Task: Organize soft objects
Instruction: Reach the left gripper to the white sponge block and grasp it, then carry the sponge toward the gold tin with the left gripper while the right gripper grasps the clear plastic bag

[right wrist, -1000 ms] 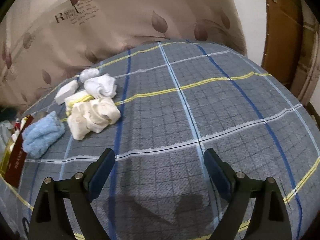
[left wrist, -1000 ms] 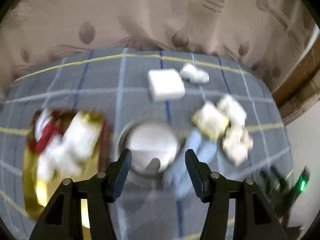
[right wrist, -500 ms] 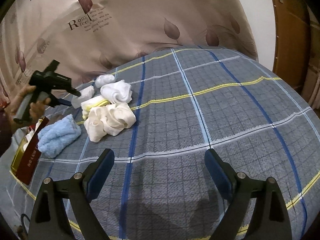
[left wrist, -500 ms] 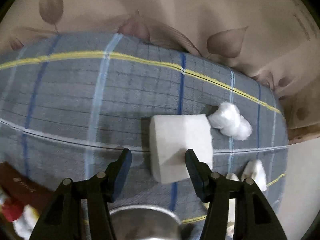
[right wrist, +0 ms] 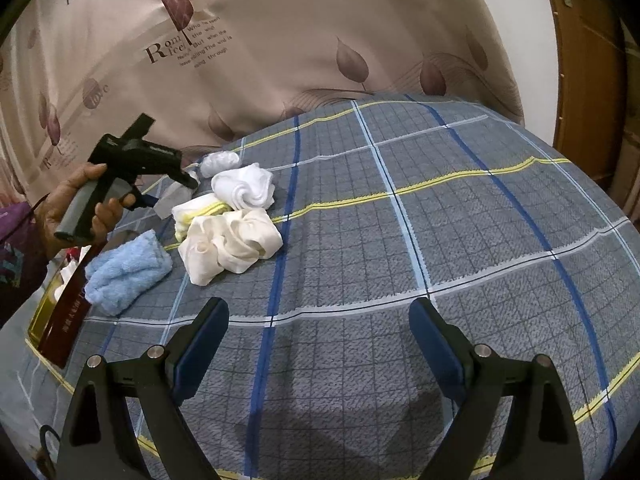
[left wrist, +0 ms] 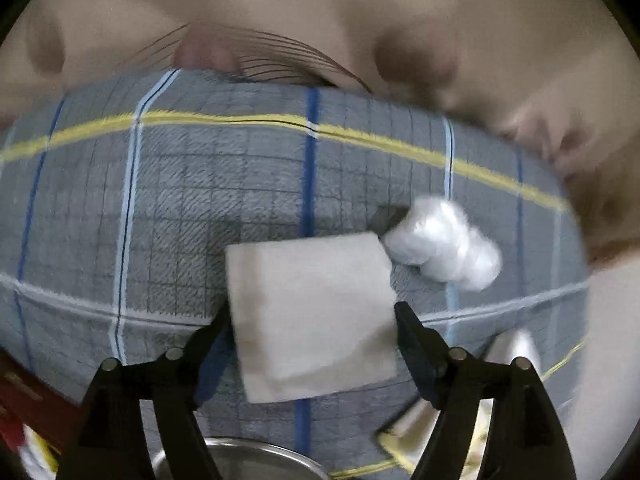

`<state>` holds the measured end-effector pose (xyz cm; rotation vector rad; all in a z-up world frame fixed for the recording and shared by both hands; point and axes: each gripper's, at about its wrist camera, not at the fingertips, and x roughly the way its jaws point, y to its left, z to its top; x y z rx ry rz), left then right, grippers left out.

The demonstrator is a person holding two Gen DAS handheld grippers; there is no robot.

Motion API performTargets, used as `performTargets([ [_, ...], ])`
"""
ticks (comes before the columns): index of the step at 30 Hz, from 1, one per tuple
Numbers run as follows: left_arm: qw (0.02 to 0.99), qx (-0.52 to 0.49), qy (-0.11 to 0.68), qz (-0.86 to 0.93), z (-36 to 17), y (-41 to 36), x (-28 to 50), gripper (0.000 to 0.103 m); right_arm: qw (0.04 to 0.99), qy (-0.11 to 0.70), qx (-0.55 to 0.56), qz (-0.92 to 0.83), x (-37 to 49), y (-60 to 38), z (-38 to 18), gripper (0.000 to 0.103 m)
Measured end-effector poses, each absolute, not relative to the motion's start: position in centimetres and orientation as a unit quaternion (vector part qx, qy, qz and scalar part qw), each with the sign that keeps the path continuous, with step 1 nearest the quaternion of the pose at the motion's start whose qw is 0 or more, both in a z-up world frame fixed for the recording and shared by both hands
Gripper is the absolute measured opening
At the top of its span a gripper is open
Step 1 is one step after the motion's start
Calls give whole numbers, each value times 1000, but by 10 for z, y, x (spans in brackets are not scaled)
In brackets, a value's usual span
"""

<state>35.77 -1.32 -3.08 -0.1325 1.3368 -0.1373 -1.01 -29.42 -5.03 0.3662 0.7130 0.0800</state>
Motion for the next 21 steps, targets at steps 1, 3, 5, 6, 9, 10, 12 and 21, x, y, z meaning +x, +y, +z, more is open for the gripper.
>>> performTargets([
  [1,783,-37,619,-60,-32,-21,358,78,920,347,178,39,-10,-294,-50,90],
  [3,784,25,618,-52,-35,-38,356,78,920,347,179,39,-10,-294,-50,90],
  [5,790,30,610,-52,-35,-41,354,75,920,346,179,38,-11,-294,-50,90],
  [6,793,21,607,-52,-34,-39,353,73,920,346,180,38,-11,-294,-50,90],
  [9,802,-30,594,-58,-28,-24,350,70,920,345,181,37,-12,-294,-49,92],
  [10,806,-43,587,-57,-24,-17,347,70,920,345,182,37,-11,-294,-49,92],
  [12,816,-46,573,-54,-17,-10,341,70,920,346,182,37,-10,-295,-50,92],
  [21,834,-77,544,-54,15,13,316,70,917,355,168,71,-7,-292,-49,92],
])
